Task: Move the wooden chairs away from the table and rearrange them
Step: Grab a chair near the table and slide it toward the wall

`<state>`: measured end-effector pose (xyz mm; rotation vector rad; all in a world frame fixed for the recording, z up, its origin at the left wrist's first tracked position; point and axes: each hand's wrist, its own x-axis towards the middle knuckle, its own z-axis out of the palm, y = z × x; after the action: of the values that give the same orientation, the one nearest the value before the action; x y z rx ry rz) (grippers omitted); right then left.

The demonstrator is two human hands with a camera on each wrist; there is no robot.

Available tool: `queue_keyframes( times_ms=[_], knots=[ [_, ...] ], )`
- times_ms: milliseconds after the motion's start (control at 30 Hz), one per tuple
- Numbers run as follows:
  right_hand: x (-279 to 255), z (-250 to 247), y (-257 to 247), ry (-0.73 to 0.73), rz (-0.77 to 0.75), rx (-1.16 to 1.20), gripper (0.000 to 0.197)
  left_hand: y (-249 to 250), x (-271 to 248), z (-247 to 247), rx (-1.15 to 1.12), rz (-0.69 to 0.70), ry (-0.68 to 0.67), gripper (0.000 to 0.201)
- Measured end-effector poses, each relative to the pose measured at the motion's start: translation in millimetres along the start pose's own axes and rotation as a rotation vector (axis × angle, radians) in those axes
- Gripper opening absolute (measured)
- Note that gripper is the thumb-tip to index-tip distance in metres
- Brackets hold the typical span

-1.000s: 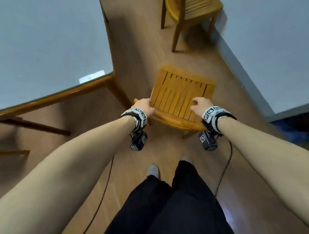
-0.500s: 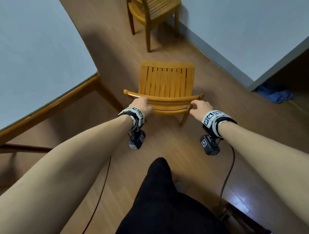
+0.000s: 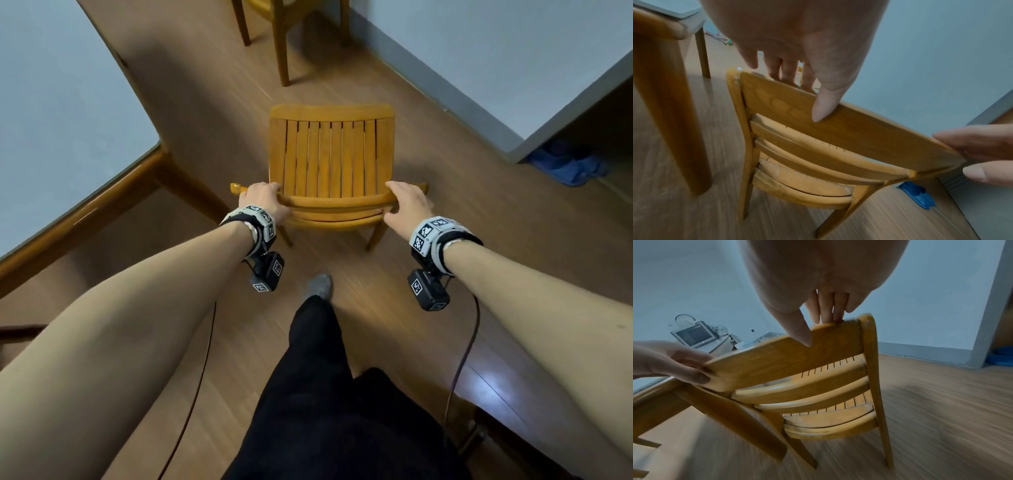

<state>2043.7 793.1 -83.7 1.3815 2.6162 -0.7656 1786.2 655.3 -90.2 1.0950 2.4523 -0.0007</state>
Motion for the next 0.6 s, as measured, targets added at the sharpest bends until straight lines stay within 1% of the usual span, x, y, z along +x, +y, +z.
queue_keyframes(
  times_ms=[100,167,233,267,333,400,500,600],
  knots=[
    [20,12,-2,0.019,-0.017,-0.127,0.053,-8,18,7,0.059,0.021,-0.012,0.053],
    [29,18,-6,0.059,-0.015,-0.187,0.039,-11,25,9,0.11,0.045,-0.037,0.055],
    [36,19,-13,0.074,0.007,-0.205,0.026,-15,30,8,0.143,0.076,-0.066,0.053],
    [37,17,-16,0.048,0.028,-0.204,0.025,-15,31,6,0.15,0.09,-0.08,0.05],
    [40,14,-18,0.004,0.078,-0.209,0.029,-14,32,2,0.172,0.122,-0.111,0.042],
    [43,10,-19,-0.036,0.134,-0.194,0.034,-10,35,-5,0.175,0.137,-0.144,0.041],
    [56,1,-26,-0.038,0.204,-0.163,0.039,-7,47,-19,0.165,0.134,-0.16,0.039],
    [77,-18,-39,-0.03,0.218,-0.147,0.033,-4,72,-39,0.145,0.133,-0.15,0.03]
  ],
)
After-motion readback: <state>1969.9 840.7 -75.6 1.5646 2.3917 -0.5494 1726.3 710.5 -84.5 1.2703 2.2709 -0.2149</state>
